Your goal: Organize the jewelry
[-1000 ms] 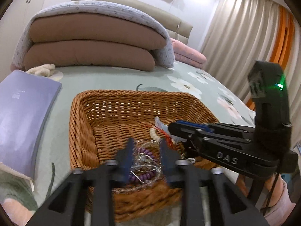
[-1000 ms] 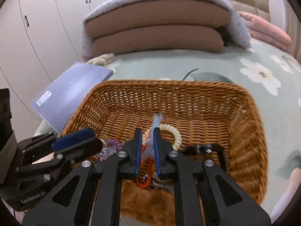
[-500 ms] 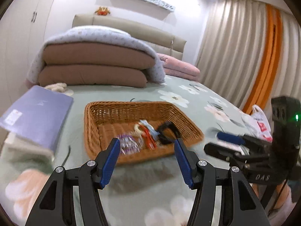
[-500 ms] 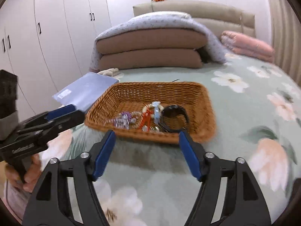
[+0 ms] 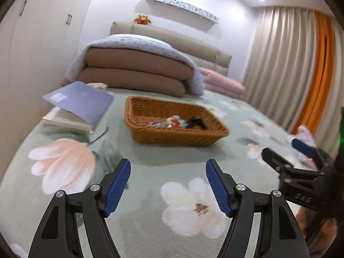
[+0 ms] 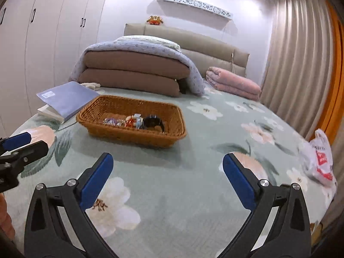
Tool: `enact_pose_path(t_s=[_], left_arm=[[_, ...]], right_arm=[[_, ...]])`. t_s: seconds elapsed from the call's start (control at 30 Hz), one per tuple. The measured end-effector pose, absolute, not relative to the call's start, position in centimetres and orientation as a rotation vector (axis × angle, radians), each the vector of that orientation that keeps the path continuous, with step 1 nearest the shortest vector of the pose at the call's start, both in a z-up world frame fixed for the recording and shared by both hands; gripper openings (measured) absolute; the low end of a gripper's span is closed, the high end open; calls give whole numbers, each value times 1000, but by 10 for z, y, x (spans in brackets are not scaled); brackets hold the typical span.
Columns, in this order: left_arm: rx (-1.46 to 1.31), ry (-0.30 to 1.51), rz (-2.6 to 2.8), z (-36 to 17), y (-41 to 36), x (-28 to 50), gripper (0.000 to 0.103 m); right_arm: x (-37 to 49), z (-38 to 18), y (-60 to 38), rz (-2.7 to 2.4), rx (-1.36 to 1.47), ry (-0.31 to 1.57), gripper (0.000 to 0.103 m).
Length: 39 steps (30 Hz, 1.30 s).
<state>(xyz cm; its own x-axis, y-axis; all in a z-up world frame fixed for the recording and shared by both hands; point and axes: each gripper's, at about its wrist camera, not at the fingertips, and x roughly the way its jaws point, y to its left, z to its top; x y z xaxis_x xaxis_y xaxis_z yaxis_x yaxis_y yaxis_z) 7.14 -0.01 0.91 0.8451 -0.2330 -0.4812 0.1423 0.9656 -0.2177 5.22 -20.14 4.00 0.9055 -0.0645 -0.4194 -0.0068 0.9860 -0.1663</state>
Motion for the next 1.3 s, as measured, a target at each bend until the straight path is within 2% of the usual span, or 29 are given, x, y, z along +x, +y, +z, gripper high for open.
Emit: enact_pose_path(t_s=[0.63,1.3], left_arm=[[4,508,-142,0,-40,55,74],[17,515,-115,0,-45,52,74]], right_arm=[[69,15,-210,37,-123,497,103],[69,16,-219,43,-105,478,103]])
